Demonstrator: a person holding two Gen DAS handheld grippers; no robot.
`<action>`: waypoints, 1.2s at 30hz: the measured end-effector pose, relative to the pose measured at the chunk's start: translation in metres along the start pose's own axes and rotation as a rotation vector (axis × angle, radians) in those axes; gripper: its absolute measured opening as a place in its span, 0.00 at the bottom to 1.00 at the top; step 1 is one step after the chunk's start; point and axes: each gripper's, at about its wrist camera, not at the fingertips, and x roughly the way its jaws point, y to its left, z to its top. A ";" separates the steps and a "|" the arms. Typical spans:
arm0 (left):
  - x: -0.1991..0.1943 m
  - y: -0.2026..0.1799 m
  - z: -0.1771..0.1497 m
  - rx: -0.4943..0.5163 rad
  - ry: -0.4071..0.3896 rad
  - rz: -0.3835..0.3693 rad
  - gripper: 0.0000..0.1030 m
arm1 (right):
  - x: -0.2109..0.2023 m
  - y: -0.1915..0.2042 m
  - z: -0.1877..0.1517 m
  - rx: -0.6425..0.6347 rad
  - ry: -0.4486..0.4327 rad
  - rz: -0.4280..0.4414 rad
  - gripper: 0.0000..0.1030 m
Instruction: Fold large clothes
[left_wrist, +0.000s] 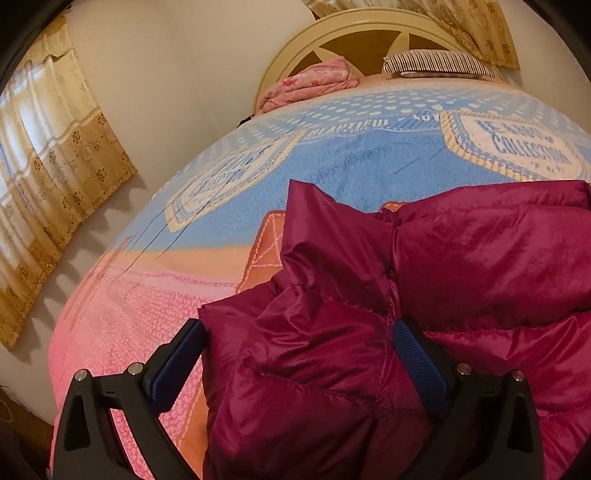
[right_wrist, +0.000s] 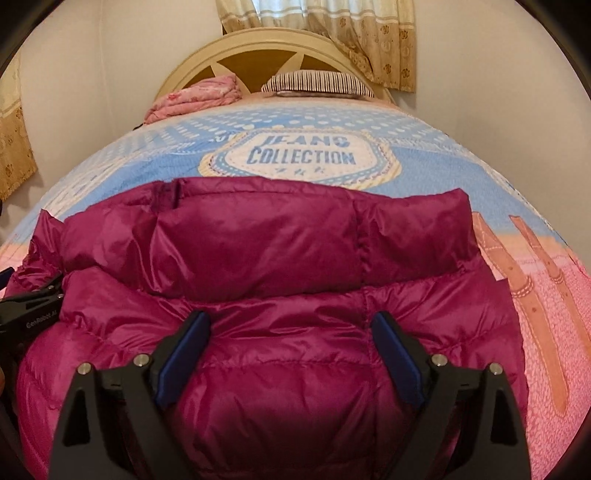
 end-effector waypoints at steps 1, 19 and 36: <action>0.000 0.000 0.000 0.002 0.002 0.001 0.99 | 0.001 0.000 0.000 0.000 0.004 -0.002 0.90; 0.006 -0.007 0.001 0.023 0.016 0.025 0.99 | 0.019 0.003 0.002 -0.009 0.077 -0.028 0.94; -0.076 0.022 -0.031 -0.016 -0.086 -0.096 0.99 | -0.066 0.036 -0.020 -0.062 -0.071 -0.015 0.94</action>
